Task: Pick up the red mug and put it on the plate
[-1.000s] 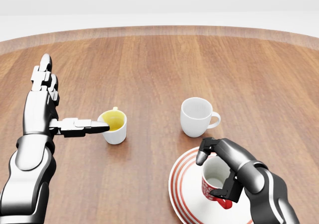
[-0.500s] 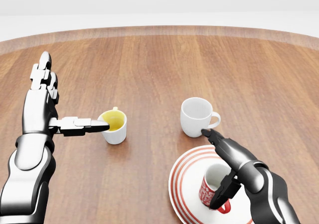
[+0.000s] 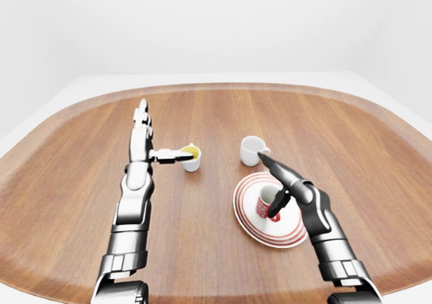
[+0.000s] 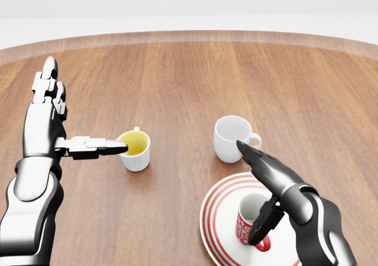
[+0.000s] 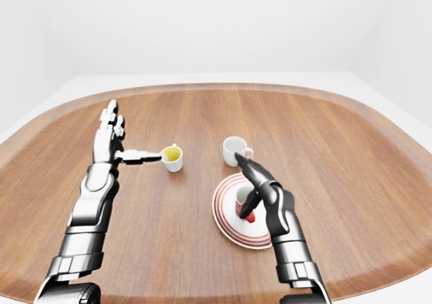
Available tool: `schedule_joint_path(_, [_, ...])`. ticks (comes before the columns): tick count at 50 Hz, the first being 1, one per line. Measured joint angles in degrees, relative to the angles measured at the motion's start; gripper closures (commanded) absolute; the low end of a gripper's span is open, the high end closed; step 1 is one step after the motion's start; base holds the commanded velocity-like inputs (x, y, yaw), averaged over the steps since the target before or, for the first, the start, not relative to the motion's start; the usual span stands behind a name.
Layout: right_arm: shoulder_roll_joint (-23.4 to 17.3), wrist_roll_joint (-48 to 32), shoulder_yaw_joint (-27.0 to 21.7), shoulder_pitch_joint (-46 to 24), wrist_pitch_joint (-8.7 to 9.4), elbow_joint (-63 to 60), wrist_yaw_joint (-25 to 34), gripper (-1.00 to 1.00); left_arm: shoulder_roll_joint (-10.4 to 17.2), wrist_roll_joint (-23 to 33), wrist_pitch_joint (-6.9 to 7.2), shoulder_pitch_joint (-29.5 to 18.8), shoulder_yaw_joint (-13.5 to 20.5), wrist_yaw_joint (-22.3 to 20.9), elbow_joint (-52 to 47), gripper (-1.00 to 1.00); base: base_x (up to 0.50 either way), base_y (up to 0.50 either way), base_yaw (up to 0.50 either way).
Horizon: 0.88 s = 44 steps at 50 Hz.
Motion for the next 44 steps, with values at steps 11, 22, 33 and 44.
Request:
schedule_joint_path(11, [0.8, -0.6, -0.5, -0.8, 0.0, -11.1, 5.9, -1.0, 0.9, 0.2, 0.0, -0.8, 0.6, -0.9, -4.2, -1.0, 0.0, 0.0, 0.0])
schedule_joint_path(22, [0.8, 0.1, -1.0, -6.0, 0.0, -20.6, 11.1, -1.0, 2.6, -0.1, 0.0, -3.4, 1.6, -1.4, -9.6, -1.0, 0.0, 0.0, 0.0])
schedule_joint_path(33, [-1.4, 2.1, -2.2, -12.6, 0.0, -26.5, 12.2, -1.0, 3.5, 0.3, 0.0, -5.8, 1.7, -1.9, -14.1, -1.0, 0.0, 0.0, 0.0])
schedule_joint_path(44, [-4.0, 2.9, -3.3, -17.8, 0.0, -30.6, 12.2, -1.0, 3.9, 1.0, 0.0, -7.2, 1.6, -2.3, -16.8, -1.0, 0.0, 0.0, 0.0])
